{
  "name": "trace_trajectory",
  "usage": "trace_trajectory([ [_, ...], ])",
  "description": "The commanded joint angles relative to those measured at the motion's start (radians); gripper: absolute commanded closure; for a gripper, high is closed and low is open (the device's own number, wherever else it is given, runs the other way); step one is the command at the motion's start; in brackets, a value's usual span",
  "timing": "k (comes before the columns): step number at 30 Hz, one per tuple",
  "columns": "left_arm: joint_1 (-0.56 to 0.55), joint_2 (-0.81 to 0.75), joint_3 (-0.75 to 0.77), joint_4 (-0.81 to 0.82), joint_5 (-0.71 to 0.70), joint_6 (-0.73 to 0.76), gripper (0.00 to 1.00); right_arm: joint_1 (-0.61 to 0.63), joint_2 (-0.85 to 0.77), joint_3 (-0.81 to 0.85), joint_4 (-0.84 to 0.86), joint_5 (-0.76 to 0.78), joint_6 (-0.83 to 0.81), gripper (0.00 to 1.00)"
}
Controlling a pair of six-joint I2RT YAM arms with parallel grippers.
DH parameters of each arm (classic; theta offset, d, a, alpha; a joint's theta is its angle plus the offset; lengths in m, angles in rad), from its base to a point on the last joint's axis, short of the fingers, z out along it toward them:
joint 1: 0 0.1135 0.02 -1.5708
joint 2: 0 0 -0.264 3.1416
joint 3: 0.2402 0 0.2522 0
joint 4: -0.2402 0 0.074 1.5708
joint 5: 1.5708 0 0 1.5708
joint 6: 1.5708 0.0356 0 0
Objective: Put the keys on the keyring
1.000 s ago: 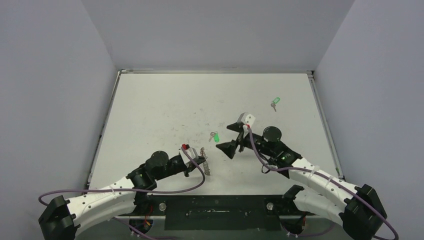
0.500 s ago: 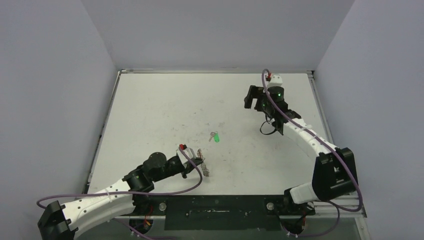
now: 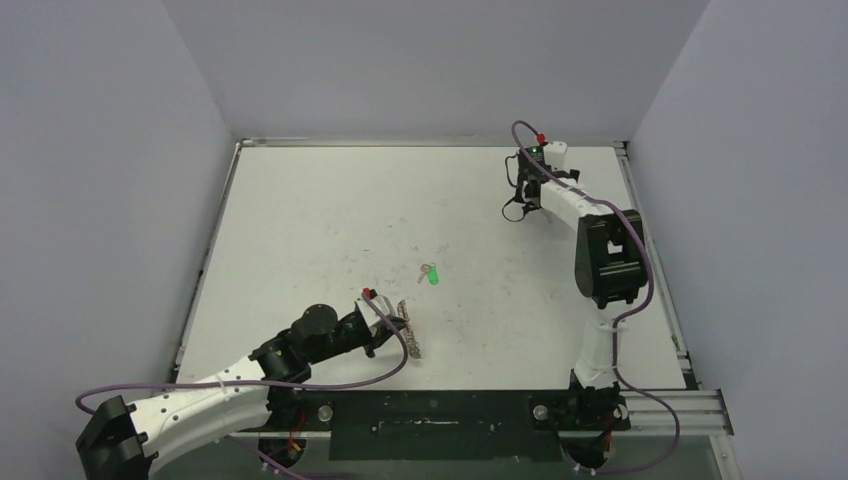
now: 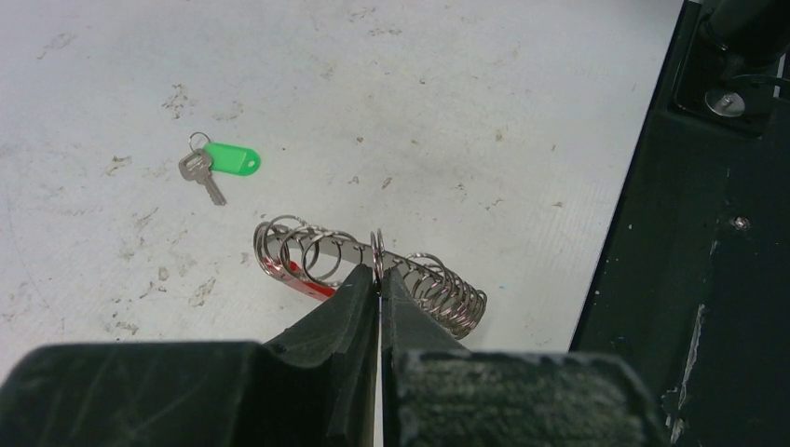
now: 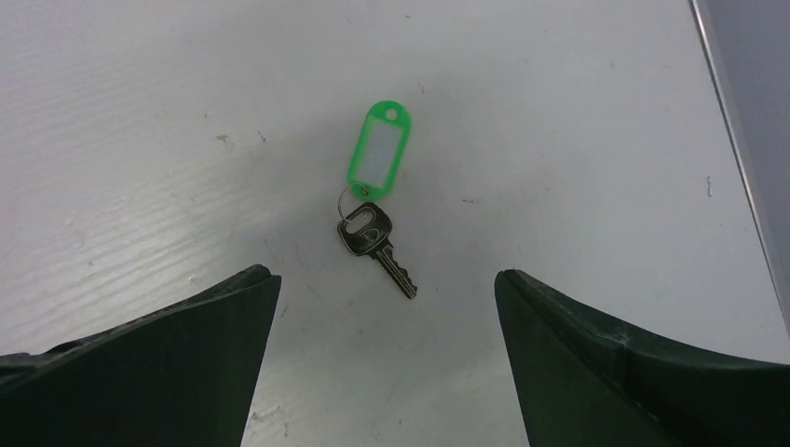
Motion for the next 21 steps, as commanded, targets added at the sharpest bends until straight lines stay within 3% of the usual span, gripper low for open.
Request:
trace_trajectory([
  [1, -0.004, 0.011, 0.011, 0.057, 0.004, 0.001, 1.00, 0.002, 0.089, 0.103, -0.100, 0.084, -0.020, 0.13],
  [7, -0.005, 0.000, 0.012, 0.049, 0.006, 0.005, 1.00, -0.026, 0.126, 0.105, -0.082, 0.042, -0.002, 0.27],
  [12, -0.004, -0.016, 0.005, 0.054, 0.009, -0.001, 1.00, -0.088, 0.141, 0.084, -0.040, -0.057, 0.028, 0.33],
  [21, -0.004, -0.019, -0.004, 0.073, 0.007, 0.000, 1.00, -0.116, 0.226, 0.182, -0.082, -0.160, 0.016, 0.36],
])
